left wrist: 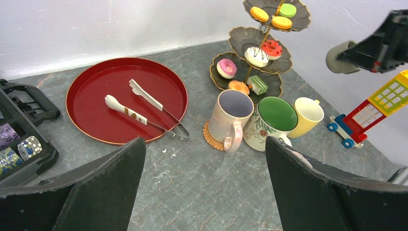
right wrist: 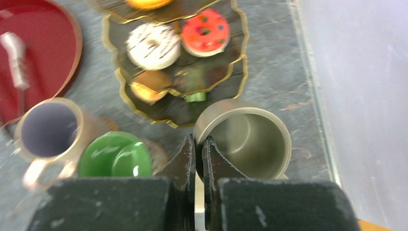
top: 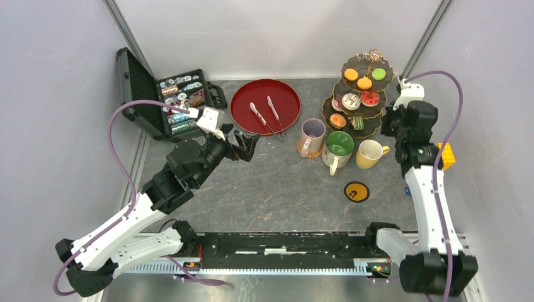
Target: Serve the afternoon tea
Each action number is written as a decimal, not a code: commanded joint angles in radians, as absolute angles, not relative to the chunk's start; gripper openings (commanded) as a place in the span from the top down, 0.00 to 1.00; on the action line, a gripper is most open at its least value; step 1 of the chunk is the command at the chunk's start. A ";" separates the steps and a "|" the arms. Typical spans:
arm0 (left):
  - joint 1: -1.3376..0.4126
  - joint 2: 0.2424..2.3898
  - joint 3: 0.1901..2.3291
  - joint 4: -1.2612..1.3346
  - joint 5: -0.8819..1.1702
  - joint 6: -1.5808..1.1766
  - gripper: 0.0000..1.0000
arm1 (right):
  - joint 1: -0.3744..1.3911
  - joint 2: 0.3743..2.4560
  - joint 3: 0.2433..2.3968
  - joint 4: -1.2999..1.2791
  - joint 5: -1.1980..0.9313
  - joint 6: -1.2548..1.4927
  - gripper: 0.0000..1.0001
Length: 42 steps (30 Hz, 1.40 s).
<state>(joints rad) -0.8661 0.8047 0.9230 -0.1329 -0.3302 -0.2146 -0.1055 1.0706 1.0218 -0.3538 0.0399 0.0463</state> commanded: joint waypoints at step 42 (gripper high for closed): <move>-0.871 0.822 0.963 -0.127 -0.330 -0.235 0.00 | 0.434 1.008 0.560 -0.594 0.334 0.377 0.99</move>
<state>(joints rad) -0.8665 0.8204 0.9234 -0.1337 -0.3302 -0.2150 0.4236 1.0058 0.5743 -0.6422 0.2935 0.3542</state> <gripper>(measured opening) 0.997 0.033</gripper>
